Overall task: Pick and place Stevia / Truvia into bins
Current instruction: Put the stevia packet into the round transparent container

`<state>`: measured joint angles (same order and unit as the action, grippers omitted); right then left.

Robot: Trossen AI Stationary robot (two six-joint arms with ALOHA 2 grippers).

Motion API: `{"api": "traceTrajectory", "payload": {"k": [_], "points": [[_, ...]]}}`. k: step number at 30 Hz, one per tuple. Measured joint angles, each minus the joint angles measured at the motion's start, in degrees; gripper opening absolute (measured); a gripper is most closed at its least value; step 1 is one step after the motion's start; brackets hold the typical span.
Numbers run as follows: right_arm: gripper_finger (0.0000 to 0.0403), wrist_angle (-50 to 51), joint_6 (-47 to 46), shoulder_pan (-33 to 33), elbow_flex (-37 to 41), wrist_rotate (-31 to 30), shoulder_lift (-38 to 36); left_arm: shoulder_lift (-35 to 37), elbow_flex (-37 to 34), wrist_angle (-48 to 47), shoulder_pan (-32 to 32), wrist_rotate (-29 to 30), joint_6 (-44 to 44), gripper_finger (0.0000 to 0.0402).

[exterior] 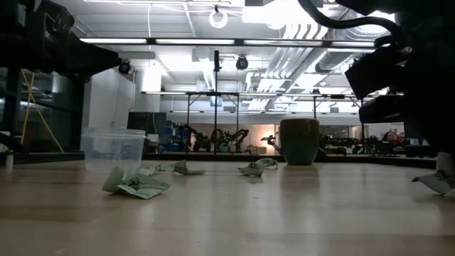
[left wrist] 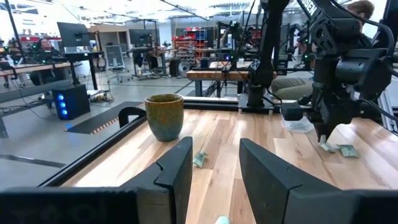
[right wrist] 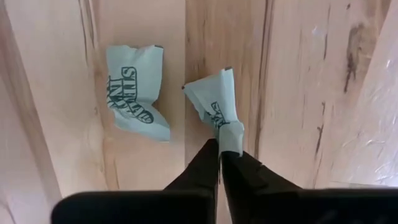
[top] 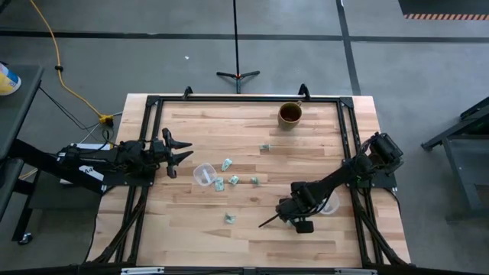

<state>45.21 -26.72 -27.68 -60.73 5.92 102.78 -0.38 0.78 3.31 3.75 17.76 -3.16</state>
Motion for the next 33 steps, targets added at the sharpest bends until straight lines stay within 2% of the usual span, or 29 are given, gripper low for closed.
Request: {"api": "traceTrajectory", "payload": {"k": [9,19,27,33], "points": [[0.0002,5.5,2.8,0.9,0.0,-2.6,-0.4,0.0,0.0,0.0,0.0,0.1,0.0,0.0166],[0.0001,10.3,0.7,3.8,0.0,-7.1,-7.5,0.0,0.0,0.0,0.0,0.1,0.0,0.0166],[0.0,22.4,-10.2,1.6,0.0,-7.3,-14.6,0.0,0.0,0.0,0.0,0.0,0.0,0.0166],[0.0,25.6,-17.5,-2.5,0.2,-5.2,-18.0,0.0,0.0,0.0,0.0,0.0,0.0,0.0166]]}}
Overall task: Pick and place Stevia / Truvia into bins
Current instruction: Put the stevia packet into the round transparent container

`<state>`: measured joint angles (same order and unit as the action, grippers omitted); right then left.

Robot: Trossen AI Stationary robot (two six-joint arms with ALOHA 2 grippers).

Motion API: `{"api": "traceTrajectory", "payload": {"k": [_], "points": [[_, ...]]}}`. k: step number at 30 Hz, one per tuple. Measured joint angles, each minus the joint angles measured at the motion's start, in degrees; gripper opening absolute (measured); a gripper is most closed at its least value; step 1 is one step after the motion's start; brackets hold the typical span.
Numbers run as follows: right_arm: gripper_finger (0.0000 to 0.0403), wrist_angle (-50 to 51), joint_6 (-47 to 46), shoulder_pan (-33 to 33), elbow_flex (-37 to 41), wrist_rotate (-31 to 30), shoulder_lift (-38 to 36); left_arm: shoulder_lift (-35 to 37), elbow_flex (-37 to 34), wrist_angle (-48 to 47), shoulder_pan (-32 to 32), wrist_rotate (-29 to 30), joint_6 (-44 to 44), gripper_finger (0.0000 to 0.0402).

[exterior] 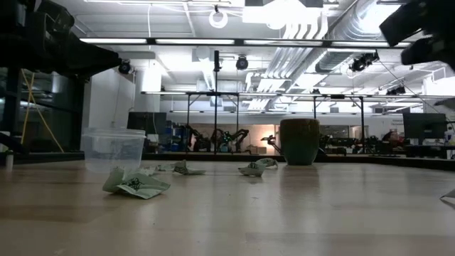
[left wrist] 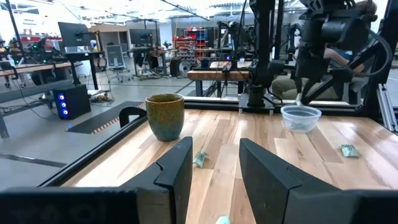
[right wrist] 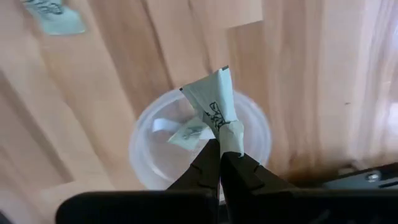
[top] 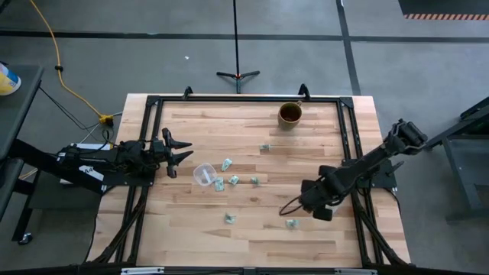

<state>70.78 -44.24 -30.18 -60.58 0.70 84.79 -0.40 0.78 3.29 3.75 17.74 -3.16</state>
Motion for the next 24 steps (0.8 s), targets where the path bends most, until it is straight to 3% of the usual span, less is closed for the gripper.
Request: {"api": "traceTrajectory", "payload": {"k": [4,18,24], "points": [[0.0,-0.2,-2.4,-2.5,0.0,1.4,-0.2,0.0,0.0,0.0,0.0,0.0,0.0,0.0166],[0.0001,2.2,-3.9,-6.2,0.0,-2.6,-0.1,0.0,0.0,0.0,0.0,0.0,0.0,0.0166],[0.0028,2.7,-6.7,-6.3,0.0,-3.6,-0.1,0.0,0.0,0.0,0.0,0.0,0.0,0.0166]]}}
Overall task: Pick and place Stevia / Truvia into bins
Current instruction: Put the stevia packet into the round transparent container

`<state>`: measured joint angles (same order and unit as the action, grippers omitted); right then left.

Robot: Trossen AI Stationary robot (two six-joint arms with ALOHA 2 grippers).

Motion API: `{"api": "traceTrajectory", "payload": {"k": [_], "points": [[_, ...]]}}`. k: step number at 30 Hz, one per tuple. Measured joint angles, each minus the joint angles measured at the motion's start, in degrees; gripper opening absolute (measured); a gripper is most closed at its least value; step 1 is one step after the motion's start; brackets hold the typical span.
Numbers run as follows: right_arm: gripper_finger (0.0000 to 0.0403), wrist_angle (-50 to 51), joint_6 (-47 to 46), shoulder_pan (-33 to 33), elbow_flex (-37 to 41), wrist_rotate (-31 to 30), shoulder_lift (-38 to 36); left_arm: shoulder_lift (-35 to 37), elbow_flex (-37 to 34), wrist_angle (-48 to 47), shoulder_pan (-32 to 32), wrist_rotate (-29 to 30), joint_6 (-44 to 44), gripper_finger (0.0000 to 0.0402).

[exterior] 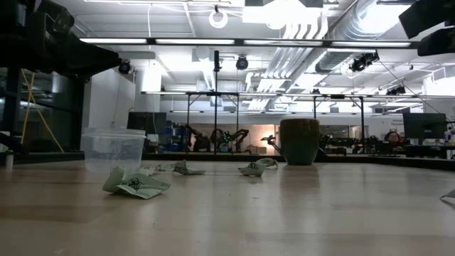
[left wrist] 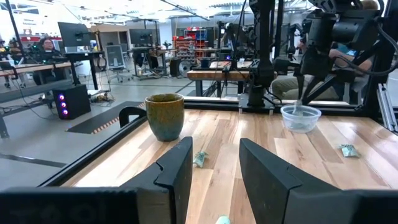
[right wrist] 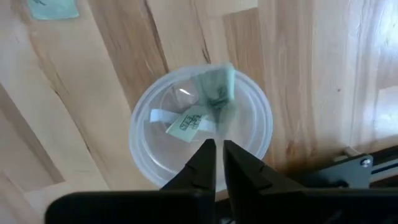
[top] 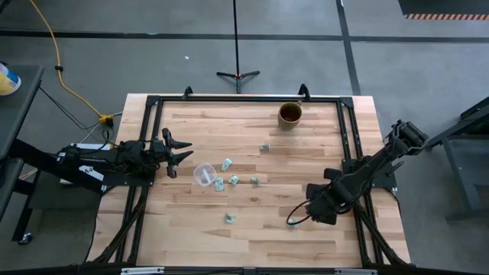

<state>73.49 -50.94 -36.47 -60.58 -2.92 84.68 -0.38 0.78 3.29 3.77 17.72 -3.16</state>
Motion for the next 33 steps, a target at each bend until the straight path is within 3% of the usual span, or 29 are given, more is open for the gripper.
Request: {"api": "traceTrajectory", "payload": {"k": [5,11,16,20,25,33], "points": [[0.0067,1.3,-0.4,0.0,0.0,1.3,0.0,0.0,0.0,0.0,0.0,0.0,0.0,0.0166],[0.0101,-0.4,-0.1,0.1,0.0,-5.3,0.0,0.0,0.0,0.0,0.0,0.0,0.0,0.0166],[0.0116,-15.6,8.2,0.2,0.0,-16.7,0.0,0.0,0.0,0.0,0.0,0.0,0.0,0.0166],[0.013,-31.0,18.7,0.2,0.0,-20.5,0.7,0.0,0.0,0.0,0.0,0.0,0.0,0.0166],[0.0172,-37.5,23.9,0.9,0.0,-14.2,4.3,0.0,0.0,0.0,0.0,0.0,0.0,0.0166],[0.0237,-40.1,24.1,2.3,0.0,3.7,13.4,0.0,0.0,0.0,0.0,0.0,0.0,0.0166]]}}
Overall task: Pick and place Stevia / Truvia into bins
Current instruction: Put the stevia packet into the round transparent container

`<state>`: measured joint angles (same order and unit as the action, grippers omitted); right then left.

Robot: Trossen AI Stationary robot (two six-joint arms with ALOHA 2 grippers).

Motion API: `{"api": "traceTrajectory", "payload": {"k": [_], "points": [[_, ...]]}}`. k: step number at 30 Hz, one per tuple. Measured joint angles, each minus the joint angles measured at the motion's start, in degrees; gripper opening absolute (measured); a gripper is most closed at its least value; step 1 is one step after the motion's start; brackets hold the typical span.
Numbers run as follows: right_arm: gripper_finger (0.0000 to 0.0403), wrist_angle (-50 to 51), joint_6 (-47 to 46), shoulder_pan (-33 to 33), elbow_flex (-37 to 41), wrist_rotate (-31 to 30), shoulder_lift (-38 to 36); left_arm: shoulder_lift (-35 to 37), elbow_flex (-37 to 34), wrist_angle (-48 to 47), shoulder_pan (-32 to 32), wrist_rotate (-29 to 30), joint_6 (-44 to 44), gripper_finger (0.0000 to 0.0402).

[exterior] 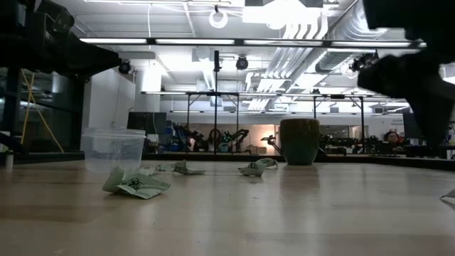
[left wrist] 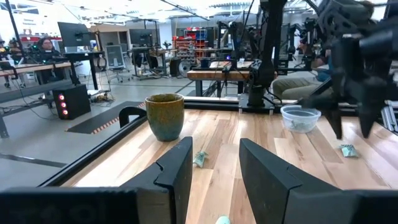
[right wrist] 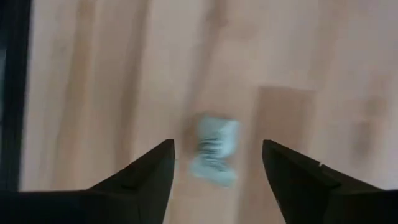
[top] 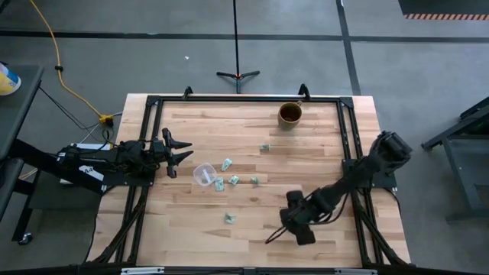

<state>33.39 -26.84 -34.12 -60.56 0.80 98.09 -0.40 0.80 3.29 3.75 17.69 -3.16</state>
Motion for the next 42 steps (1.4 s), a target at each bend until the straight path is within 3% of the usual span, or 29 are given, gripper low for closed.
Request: {"api": "traceTrajectory", "payload": {"k": [4,13,25,29,33,38,42], "points": [[0.0244,-2.0,3.7,0.1,0.0,3.1,3.7,0.0,0.0,0.0,0.0,0.0,0.0,0.0166],[0.0214,-0.6,3.0,0.9,0.0,0.9,5.2,0.0,0.0,0.0,0.0,0.0,0.0,0.0166],[0.0071,0.2,6.0,0.9,0.0,1.4,5.2,0.0,0.0,0.0,0.0,0.0,0.0,0.0166],[0.0013,1.9,6.8,1.6,0.0,5.3,5.2,0.0,0.0,0.0,0.0,0.0,0.0,0.0166],[0.0017,6.3,6.9,3.6,-0.3,6.4,5.2,0.0,0.0,0.0,0.0,0.0,0.0,0.0166],[0.0006,22.5,3.6,6.3,-3.5,5.9,5.2,0.0,0.0,0.0,0.0,0.0,0.0,0.0166],[0.0009,27.6,4.0,7.7,-6.4,3.8,5.2,0.0,0.0,0.0,0.0,0.0,0.0,0.0166]]}}
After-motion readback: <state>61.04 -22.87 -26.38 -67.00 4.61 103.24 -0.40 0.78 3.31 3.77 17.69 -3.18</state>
